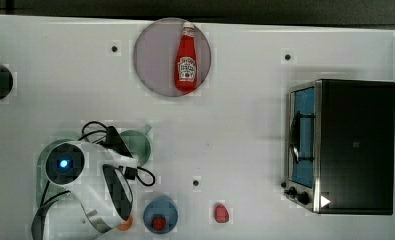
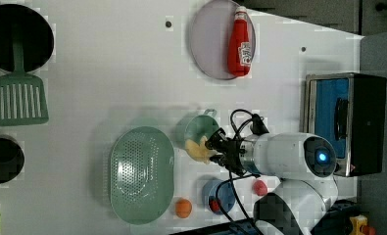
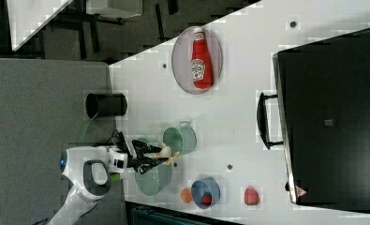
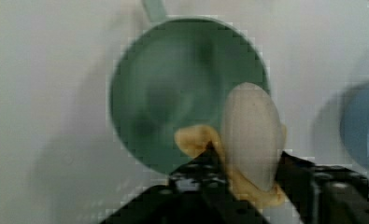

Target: Pick Banana and place it in mug.

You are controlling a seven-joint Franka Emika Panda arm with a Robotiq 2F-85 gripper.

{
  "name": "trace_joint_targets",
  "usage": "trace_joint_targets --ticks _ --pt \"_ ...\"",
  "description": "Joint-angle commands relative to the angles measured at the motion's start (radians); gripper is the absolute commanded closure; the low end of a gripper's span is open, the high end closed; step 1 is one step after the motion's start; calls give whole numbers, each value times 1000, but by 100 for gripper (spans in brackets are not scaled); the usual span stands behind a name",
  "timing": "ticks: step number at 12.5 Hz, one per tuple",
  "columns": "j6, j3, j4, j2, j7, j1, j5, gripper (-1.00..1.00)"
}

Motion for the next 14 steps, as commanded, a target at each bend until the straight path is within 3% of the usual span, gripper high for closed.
trace_joint_targets --ticks 1,3,4,7,14 --pt "40 14 34 -54 62 -20 21 -46" --pt "44 15 30 -63 62 -19 21 -93" --pt "55 12 37 -70 61 -20 21 -100" --pt "3 -22 76 -141 50 -32 22 -100" --pt "-549 -276 350 -357 -372 -54 22 -100"
